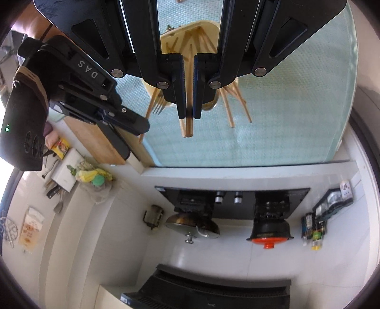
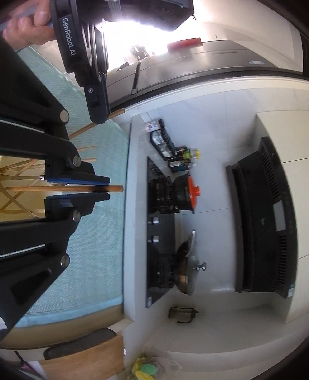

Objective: Organize utensils
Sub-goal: 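Lift both chopsticks over the holder and open both tools to drop them in, then withdraw both open tools from the holder toward the last loose chopsticks, then lower both open tools toward the two wooden chopsticks on the cloth, then close the left tool on one chopstick while the right tool grasps the other, then carry both chopsticks over the holder and lower them into it, then open both tools to release the chopsticks and withdraw from the holder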

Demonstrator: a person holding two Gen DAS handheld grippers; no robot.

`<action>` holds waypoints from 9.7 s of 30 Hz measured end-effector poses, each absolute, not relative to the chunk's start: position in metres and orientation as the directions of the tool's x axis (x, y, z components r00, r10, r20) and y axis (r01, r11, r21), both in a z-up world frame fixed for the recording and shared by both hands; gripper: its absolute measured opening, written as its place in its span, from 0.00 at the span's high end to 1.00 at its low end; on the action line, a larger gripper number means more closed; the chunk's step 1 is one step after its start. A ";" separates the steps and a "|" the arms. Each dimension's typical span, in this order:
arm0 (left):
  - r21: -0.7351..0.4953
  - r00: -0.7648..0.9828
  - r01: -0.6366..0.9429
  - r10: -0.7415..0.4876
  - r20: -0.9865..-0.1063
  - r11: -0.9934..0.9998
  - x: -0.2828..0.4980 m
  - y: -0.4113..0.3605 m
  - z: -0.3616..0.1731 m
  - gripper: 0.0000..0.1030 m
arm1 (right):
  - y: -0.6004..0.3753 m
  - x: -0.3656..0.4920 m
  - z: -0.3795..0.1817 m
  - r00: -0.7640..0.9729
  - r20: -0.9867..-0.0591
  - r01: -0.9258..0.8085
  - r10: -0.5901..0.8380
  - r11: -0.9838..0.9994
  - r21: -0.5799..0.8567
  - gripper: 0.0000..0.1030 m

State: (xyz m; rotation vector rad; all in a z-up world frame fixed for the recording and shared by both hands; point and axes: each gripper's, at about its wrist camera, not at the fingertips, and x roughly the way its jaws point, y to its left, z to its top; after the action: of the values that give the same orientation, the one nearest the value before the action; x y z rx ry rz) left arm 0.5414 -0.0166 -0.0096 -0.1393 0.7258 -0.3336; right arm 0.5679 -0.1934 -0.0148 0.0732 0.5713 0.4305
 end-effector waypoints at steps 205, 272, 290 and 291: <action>-0.190 0.827 0.273 -0.331 -0.455 0.943 0.300 -0.020 -0.013 0.96 | -0.247 0.279 0.000 0.861 -0.360 -0.343 0.360 0.933 0.114 0.94; -0.188 0.831 0.121 -0.203 -0.519 0.975 0.518 0.001 -0.005 0.20 | -0.190 0.557 -0.020 0.724 -0.555 -0.383 0.410 0.908 0.172 0.46; 0.044 0.876 -0.081 0.092 -0.473 0.996 0.314 -0.007 -0.014 0.00 | -0.228 0.350 0.012 0.834 -0.453 -0.309 0.315 0.947 0.089 0.00; 0.026 0.868 -0.072 0.075 -0.491 0.997 0.305 -0.006 -0.017 0.00 | -0.231 0.342 0.009 0.834 -0.457 -0.297 0.308 0.950 0.098 0.00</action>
State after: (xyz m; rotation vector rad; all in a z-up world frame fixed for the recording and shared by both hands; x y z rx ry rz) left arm 0.3051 -0.0063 -0.0165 0.0072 0.5147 0.0770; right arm 0.3416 -0.2314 0.0093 0.0235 0.4880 0.3204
